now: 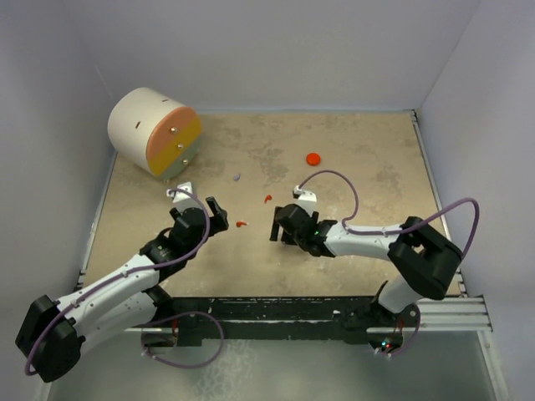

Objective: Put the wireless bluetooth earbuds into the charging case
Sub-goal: Pick up the charging case at the center of the board.

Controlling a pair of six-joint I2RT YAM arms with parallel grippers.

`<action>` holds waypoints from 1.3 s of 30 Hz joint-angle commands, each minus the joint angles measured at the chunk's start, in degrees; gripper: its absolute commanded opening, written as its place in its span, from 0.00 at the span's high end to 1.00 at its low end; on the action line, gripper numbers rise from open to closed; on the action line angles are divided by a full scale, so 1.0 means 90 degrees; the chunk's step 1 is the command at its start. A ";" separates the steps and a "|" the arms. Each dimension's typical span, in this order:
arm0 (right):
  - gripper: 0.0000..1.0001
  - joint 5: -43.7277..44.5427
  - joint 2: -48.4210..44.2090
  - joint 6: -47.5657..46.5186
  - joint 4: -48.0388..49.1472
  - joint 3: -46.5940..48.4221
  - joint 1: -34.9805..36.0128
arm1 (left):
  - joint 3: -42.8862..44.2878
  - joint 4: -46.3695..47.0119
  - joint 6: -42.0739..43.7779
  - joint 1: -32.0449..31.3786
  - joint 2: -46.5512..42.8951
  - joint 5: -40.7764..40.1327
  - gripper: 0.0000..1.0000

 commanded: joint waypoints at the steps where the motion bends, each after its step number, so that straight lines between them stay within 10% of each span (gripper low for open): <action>1: 0.15 -0.0066 0.0468 -0.0120 0.0139 0.0419 0.0301 | -0.0008 0.0024 -0.0074 -0.0015 0.0021 -0.0158 0.23; 39: 0.14 0.0195 0.0768 -0.0070 -0.0052 0.1255 0.1492 | -0.0045 -0.0266 -0.0028 -0.0017 0.0029 -0.0389 0.23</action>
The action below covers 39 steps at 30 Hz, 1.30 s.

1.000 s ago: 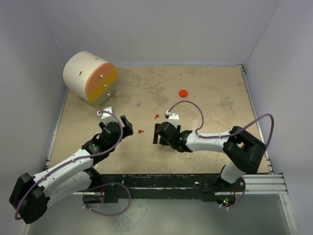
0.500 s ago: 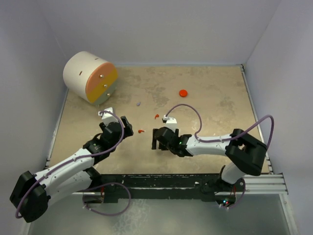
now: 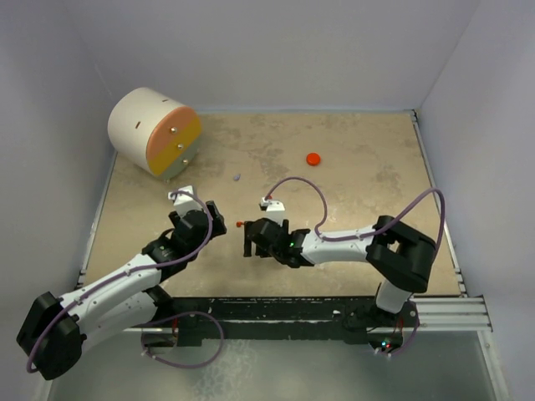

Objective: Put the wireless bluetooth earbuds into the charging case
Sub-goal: Pick up the charging case at the center of the board.

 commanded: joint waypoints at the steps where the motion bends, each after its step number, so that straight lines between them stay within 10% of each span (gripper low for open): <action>1: 0.14 0.0277 -0.0399 -0.0036 -0.0432 0.0305 0.0230 | 0.0003 0.0039 -0.0022 -0.0014 -0.0168 -0.0225 0.22; 23: 0.07 0.0600 -0.1686 0.0079 -0.0901 -0.0607 -0.0450 | 0.0041 0.0509 -0.0044 -0.0014 -0.0122 0.0330 0.25; 39: 0.07 0.0712 -0.0323 -0.0713 -0.0549 0.0034 -0.0786 | 0.0030 0.0625 -0.0112 -0.0017 -0.0221 0.0553 0.25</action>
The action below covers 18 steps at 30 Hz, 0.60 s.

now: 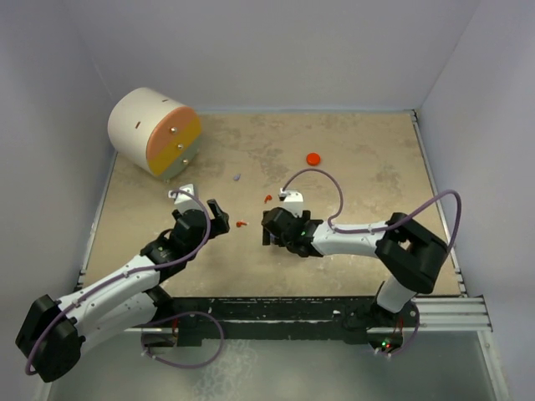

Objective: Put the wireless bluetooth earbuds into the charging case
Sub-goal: Pick up the charging case at the center of the board.

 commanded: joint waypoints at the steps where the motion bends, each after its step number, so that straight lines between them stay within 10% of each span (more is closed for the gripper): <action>1: 0.07 0.0105 0.0272 -0.0317 0.0279 0.0414 -0.0017 | 0.0044 0.0334 -0.0062 -0.0020 -0.0077 0.0153 0.25; 18: 0.24 0.0052 0.0832 -0.0456 0.0160 0.0655 0.0138 | -0.0013 0.0421 -0.0066 -0.0017 0.0051 0.0154 0.25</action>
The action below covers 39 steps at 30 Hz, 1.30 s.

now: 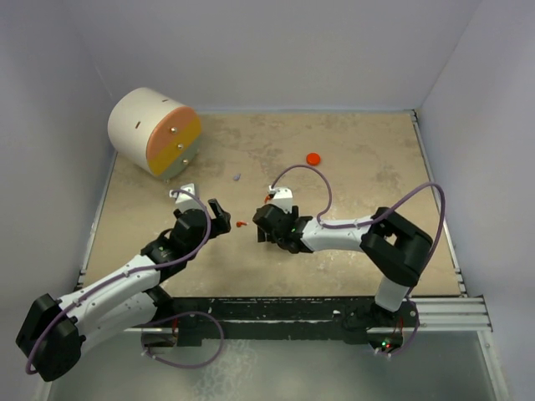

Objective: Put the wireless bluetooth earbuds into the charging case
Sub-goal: Pick up the charging case at the center of the board.

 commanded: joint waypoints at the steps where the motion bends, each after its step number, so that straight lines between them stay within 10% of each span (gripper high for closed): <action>1: 0.25 -0.0043 0.0031 0.0026 -0.0133 0.0024 0.0138 | -0.0014 0.0290 -0.0043 -0.0016 0.0049 -0.0001 0.25; 20: 0.39 -0.0072 0.0295 0.0165 -0.0298 -0.0073 0.0245 | -0.0036 0.0344 -0.0050 -0.0014 0.0078 -0.0008 0.25; 24: 0.55 -0.0003 0.0340 0.0164 -0.0353 -0.0073 0.0245 | -0.0037 0.0355 -0.0051 -0.0020 0.0068 0.0004 0.25; 28: 1.00 0.0320 0.0297 0.0107 -0.0425 -0.0073 0.0244 | 0.0011 0.0325 -0.0079 -0.0020 0.0027 0.0086 0.25; 39: 1.00 -0.0105 -0.1494 -0.2624 0.2622 -0.0786 0.0280 | 0.0591 0.0294 -0.0398 -0.0012 -0.0221 0.0701 0.35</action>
